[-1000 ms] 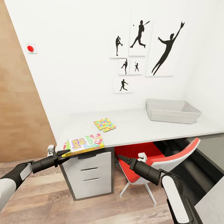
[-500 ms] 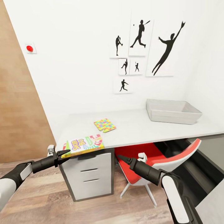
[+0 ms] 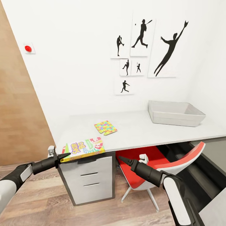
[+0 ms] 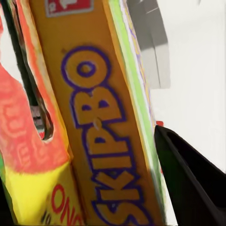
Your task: Put all the toys in the child's room - the three board games (two on the bed and one on the table), the two jigsaw puzzles on the table, and the tennis ball on the table - inside the toy box on the table in the child's room.
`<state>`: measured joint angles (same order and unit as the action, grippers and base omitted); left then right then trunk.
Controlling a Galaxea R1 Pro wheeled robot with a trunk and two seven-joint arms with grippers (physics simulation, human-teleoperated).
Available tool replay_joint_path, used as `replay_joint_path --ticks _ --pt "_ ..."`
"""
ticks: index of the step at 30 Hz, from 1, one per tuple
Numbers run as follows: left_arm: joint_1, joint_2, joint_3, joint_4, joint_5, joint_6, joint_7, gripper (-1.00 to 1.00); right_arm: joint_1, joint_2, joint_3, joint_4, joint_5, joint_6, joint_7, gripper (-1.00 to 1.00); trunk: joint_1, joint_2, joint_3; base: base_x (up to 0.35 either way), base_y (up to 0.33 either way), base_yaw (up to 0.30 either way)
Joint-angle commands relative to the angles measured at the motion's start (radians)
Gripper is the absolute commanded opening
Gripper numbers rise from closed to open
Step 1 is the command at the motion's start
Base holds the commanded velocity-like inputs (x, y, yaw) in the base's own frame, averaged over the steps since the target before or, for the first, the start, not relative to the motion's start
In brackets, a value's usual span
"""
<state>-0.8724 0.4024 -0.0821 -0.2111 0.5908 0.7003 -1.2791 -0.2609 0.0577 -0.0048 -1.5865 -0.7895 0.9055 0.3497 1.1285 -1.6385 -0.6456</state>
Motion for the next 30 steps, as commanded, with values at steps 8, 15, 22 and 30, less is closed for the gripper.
replay_joint_path --ticks 8,15,22,30 --pt "0.000 0.003 -0.016 0.001 0.001 -0.001 -0.018 -1.00 -0.001 0.000 -0.001 0.000 0.004 0.004 0.005 1.00 -0.008 0.014 0.005 0.000 0.000 0.000" --pt "0.000 0.004 -0.016 0.001 -0.003 0.000 -0.064 -1.00 -0.001 -0.001 -0.001 0.000 0.004 0.004 0.006 1.00 -0.035 0.063 0.027 0.000 0.000 0.000" --pt "0.000 0.005 -0.016 0.001 -0.002 0.002 -0.069 -1.00 -0.001 -0.001 -0.001 0.000 0.004 0.004 0.006 1.00 -0.061 0.112 0.049 0.000 0.000 0.000" --pt "0.000 0.007 -0.017 0.001 -0.002 0.004 -0.073 -1.00 0.000 -0.001 -0.003 -0.001 0.004 0.004 0.007 1.00 -0.092 0.168 0.074 0.000 0.000 0.000"
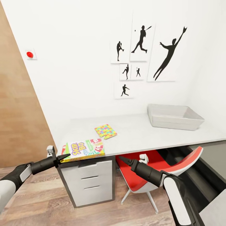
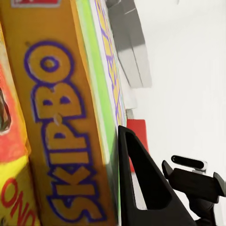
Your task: Put all the toys in the child's room - the three board games (two on the bed and one on the table), the two jigsaw puzzles on the table, and the tennis ball on the table - inside the toy box on the table in the child's room.
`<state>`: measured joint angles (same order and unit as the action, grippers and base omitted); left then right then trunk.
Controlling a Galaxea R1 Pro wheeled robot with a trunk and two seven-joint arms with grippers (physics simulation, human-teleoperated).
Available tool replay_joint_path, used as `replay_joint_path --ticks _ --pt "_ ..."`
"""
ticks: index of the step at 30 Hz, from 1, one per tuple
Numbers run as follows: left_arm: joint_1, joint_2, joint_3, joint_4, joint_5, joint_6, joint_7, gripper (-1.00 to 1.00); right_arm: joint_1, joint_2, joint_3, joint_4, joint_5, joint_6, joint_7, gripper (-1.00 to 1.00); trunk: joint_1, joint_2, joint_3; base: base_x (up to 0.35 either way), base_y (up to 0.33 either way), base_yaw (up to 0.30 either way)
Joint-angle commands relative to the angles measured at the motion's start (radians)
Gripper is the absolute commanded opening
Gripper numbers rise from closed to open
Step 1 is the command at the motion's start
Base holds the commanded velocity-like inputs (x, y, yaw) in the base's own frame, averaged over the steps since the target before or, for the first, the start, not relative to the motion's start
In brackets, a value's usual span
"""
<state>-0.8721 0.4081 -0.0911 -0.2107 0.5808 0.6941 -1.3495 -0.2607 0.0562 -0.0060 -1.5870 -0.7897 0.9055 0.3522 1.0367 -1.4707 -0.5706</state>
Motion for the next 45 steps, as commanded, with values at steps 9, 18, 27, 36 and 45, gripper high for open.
replay_joint_path --ticks 9,18,27,36,45 --pt "-0.002 0.019 -0.013 -0.015 -0.002 0.069 -0.042 -1.00 -0.001 0.001 0.000 -0.001 0.004 0.009 0.002 1.00 -0.035 0.063 0.027 0.000 0.000 0.000" --pt "-0.004 0.078 -0.022 -0.081 -0.004 0.164 -0.079 -1.00 -0.001 0.003 0.012 -0.002 0.005 0.012 -0.003 1.00 -0.069 0.126 0.055 0.000 0.000 0.000" --pt "-0.004 0.137 -0.070 -0.090 -0.014 0.199 -0.221 -1.00 -0.001 0.002 0.028 -0.002 0.014 0.016 -0.003 1.00 -0.104 0.189 0.084 0.000 0.000 0.000" --pt "-0.005 0.132 -0.085 -0.237 -0.016 0.267 -0.221 -1.00 -0.001 0.001 0.040 0.000 0.017 0.006 -0.001 1.00 -0.138 0.252 0.112 0.000 0.000 0.000" --pt "-0.004 0.141 -0.092 -0.271 -0.016 0.272 -0.221 -1.00 -0.001 0.001 0.032 0.000 0.017 -0.013 0.002 1.00 -0.173 0.315 0.140 0.000 0.000 0.000"
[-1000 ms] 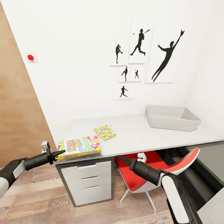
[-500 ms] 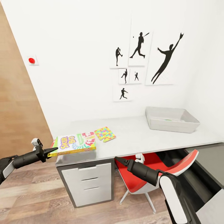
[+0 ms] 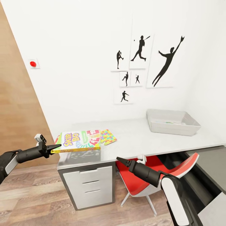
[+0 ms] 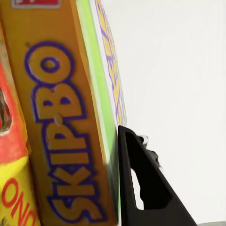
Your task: Put all the toys in the child's room - the three board games (two on the bed and one on the table), the two jigsaw puzzles on the table, and the tennis ball on the table - inside the toy box on the table in the child's room.
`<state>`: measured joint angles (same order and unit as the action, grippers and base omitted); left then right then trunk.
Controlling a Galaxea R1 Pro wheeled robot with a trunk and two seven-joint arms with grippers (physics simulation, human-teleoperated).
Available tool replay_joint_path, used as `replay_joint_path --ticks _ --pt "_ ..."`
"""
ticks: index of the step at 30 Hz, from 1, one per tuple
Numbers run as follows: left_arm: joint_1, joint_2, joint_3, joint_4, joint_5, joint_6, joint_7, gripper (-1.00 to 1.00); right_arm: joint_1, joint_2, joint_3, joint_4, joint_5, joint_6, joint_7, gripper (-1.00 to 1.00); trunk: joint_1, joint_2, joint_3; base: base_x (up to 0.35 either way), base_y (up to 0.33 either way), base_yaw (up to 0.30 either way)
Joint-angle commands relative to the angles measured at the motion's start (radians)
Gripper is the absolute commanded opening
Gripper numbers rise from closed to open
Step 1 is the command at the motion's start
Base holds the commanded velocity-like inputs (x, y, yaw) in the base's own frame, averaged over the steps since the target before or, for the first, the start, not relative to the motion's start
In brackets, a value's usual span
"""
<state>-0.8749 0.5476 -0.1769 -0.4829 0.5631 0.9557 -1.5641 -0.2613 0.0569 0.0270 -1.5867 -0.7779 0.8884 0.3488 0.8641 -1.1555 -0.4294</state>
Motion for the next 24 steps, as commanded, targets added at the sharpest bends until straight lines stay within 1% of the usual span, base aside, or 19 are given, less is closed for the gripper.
replay_joint_path --ticks 1,6,12,14,21,24 --pt "-0.001 0.001 -0.006 0.000 0.002 0.011 -0.007 -1.00 -0.001 0.000 -0.002 -0.001 0.005 -0.002 0.005 1.00 -0.004 0.007 0.002 0.000 0.000 0.000" --pt "0.000 0.003 -0.006 0.000 0.001 0.011 -0.007 -1.00 0.000 0.000 0.002 -0.002 0.001 -0.048 0.007 1.00 -0.023 0.042 0.018 0.000 0.000 0.000" --pt "0.000 0.003 -0.006 0.001 -0.001 0.011 -0.007 -1.00 0.001 0.000 0.006 -0.002 -0.002 -0.053 0.008 1.00 -0.046 0.084 0.037 0.000 0.000 -0.028" --pt "0.000 0.003 -0.006 0.001 0.000 0.011 -0.007 -1.00 0.001 -0.001 0.003 -0.003 -0.003 -0.052 0.008 1.00 -0.054 0.098 0.043 0.000 0.000 -0.166" --pt "0.000 0.003 -0.006 0.001 0.000 0.011 -0.007 -1.00 0.001 -0.002 0.001 -0.003 -0.007 -0.051 0.009 1.00 -0.081 0.147 0.064 0.000 0.000 -0.262" --pt "0.000 0.003 -0.006 0.001 0.000 0.011 -0.007 -1.00 0.001 -0.002 0.003 -0.003 -0.007 -0.052 0.010 1.00 -0.092 0.168 0.073 0.000 0.000 -0.131"
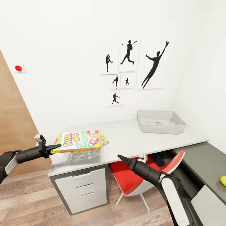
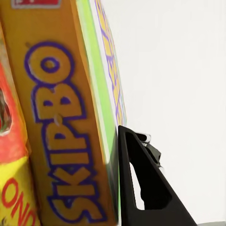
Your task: Put all the toys in the child's room - the three board games (two on the bed and one on the table), the two jigsaw puzzles on the table, and the tennis ball on the table - inside the toy box on the table in the child's room.
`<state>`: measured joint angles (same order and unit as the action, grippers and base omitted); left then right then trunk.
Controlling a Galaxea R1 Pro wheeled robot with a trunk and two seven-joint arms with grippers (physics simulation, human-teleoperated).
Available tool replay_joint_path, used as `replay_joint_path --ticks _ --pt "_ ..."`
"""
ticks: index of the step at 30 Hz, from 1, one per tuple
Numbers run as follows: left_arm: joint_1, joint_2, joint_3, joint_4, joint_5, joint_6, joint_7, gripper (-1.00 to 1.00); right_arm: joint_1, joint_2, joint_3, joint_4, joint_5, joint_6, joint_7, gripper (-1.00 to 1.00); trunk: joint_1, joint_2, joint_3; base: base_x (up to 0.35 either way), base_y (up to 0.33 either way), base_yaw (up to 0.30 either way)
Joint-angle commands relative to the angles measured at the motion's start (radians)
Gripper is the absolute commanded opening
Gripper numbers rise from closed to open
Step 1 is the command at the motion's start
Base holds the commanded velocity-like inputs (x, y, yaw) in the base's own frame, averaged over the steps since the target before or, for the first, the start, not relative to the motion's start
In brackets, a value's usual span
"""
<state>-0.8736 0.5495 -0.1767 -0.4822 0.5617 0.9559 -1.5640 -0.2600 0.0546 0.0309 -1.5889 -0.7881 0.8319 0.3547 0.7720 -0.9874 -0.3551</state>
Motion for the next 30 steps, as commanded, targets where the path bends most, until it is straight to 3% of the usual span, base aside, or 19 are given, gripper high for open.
replay_joint_path --ticks 1,6,11,18,30 --pt "-0.001 0.001 -0.006 0.001 0.002 0.011 -0.007 -1.00 -0.001 0.001 -0.001 0.000 0.003 0.004 0.004 1.00 -0.004 0.006 0.002 0.000 0.000 -0.047" --pt "-0.001 0.001 -0.006 0.001 0.000 0.011 -0.007 -1.00 -0.001 0.001 -0.001 0.000 0.003 0.004 0.010 1.00 -0.023 0.041 0.018 0.000 0.000 -0.019" --pt "-0.001 0.001 -0.006 0.001 0.001 0.010 -0.007 -1.00 -0.001 0.001 0.001 0.000 0.003 0.001 0.069 1.00 -0.042 0.076 0.033 0.000 0.000 -0.075" --pt "-0.001 0.001 -0.006 0.001 0.001 0.010 -0.007 -1.00 -0.001 -0.001 -0.004 0.000 0.004 0.000 0.116 1.00 -0.069 0.125 0.055 0.000 0.000 -0.243" --pt "-0.001 0.000 -0.006 0.001 0.001 0.009 -0.007 -1.00 -0.001 -0.001 -0.005 0.000 0.004 0.000 0.122 1.00 -0.115 0.209 0.093 0.000 0.000 -0.276"
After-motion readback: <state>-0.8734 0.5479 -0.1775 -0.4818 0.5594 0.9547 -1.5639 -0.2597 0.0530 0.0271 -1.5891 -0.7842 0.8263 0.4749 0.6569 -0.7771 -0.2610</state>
